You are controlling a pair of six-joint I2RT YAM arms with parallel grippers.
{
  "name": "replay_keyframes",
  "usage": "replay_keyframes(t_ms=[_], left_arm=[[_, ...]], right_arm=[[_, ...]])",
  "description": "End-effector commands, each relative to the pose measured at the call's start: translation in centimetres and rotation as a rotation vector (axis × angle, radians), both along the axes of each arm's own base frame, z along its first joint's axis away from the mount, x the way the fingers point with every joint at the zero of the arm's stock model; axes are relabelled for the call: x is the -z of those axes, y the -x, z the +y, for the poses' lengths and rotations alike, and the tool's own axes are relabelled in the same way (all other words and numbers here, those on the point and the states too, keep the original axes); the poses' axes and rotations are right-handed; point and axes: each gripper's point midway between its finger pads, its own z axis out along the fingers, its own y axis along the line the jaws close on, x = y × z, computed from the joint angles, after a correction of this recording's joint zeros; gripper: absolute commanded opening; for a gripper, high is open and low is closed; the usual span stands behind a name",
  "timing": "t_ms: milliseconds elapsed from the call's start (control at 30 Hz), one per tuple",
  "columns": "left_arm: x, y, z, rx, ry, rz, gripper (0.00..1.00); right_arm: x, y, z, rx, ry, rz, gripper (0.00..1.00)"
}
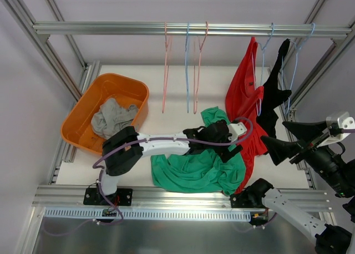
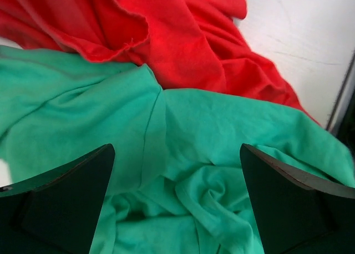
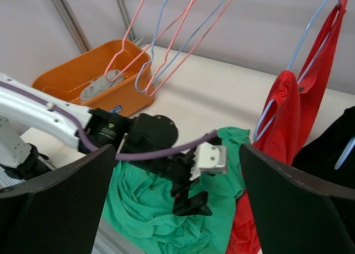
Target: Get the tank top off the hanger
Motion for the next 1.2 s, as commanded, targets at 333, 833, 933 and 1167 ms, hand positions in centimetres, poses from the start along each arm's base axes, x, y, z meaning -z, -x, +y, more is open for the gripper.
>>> replay_keyframes(t_ms=[333, 833, 933, 1167], left_arm=[[8.4, -1.0, 1.9, -0.125, -0.137, 0.088, 0.21], [-1.5, -1.1, 12.4, -0.434, 0.026, -0.015, 0.00], [-2.7, -1.2, 14.1, -0.488, 0.043, -0.029, 0.00], [-2.4, -1.1, 18.8, -0.631, 0.015, -0.033, 0.04]], right_arm=[[-0.8, 2.0, 0.1, -0.078, -0.039, -0.060, 0.99], [-0.6, 1.2, 0.2, -0.054, -0.036, -0.072, 0.99], [-0.7, 1.1, 0.4, -0.061, -0.037, -0.071, 0.99], [-1.2, 1.4, 0.3, -0.068, -0.048, -0.084, 1.00]])
